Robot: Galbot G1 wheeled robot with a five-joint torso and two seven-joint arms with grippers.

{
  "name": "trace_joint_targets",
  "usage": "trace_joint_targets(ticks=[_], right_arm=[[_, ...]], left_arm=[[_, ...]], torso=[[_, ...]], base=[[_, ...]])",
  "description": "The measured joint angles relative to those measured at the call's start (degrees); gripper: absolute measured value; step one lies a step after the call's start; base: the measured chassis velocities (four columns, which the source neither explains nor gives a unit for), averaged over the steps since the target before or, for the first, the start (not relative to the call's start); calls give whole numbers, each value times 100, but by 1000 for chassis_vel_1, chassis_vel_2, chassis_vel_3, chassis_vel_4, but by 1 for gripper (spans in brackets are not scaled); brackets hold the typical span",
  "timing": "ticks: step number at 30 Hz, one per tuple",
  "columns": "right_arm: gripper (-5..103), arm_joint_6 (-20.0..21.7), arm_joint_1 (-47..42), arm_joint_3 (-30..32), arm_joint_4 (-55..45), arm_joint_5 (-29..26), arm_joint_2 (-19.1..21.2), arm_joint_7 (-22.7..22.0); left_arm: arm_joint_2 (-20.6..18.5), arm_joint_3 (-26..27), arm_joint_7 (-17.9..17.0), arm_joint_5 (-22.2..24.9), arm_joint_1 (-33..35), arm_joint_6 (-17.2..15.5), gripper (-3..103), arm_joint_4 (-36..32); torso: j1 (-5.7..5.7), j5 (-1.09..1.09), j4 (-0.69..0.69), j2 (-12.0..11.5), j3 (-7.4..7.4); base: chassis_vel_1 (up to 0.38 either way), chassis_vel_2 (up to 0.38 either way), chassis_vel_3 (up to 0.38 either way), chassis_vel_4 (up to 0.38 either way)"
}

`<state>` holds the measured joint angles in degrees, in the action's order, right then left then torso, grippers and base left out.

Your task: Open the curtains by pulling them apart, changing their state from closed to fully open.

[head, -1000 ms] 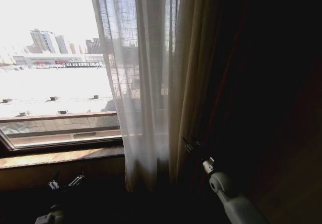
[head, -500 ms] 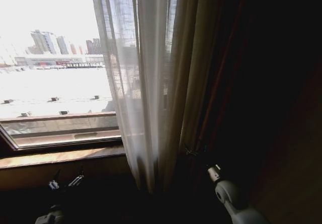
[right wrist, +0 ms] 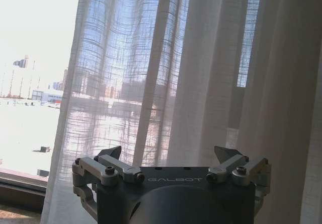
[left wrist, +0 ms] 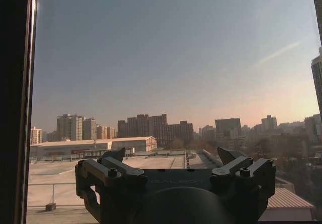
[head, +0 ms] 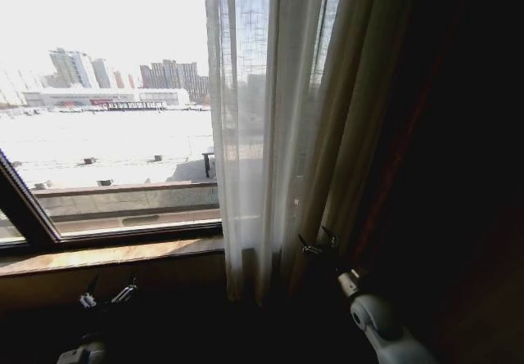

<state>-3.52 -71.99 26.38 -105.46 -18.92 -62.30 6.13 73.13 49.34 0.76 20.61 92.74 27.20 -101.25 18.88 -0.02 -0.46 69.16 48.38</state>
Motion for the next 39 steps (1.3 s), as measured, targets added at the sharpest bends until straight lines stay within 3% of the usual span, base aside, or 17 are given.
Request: trace_joint_targets(ticks=[4, 10, 15, 22, 28, 39], right_arm=[[100, -31, 23, -3, 90, 2, -14, 31], [100, -412, 175, -112, 331, -186, -60, -31], [100, -573, 277, -133, 427, -208, -71, 196], [100, -500, 463, -304, 516, 43, -170, 126], [100, -363, 594, -455, 593, 146, -237, -33], [100, -346, 867, -698, 881, -5, -348, 315]], left_arm=[[0, 1, 0, 0, 0, 0, 100, 0], [0, 1, 0, 0, 0, 0, 100, 0], [-2, 3, -2, 0, 0, 0, 100, 0], [2, 0, -3, 0, 1, 0, 100, 0], [2, -3, 1, 0, 0, 0, 100, 0], [-1, 1, 0, 0, 0, 0, 100, 0]], torso=[[-1, 2, 0, 0, 0], [0, 0, 1, 0, 0], [-1, -5, 1, 0, -1], [-1, 7, 0, 0, 0], [0, 3, -2, 0, 0], [0, -1, 0, 0, -1]], base=[[348, 367, -341, -357], [343, 349, -352, -354], [220, 215, -229, -241], [48, 14, -24, -35], [-23, -26, 23, 14], [78, 76, -88, -72]])
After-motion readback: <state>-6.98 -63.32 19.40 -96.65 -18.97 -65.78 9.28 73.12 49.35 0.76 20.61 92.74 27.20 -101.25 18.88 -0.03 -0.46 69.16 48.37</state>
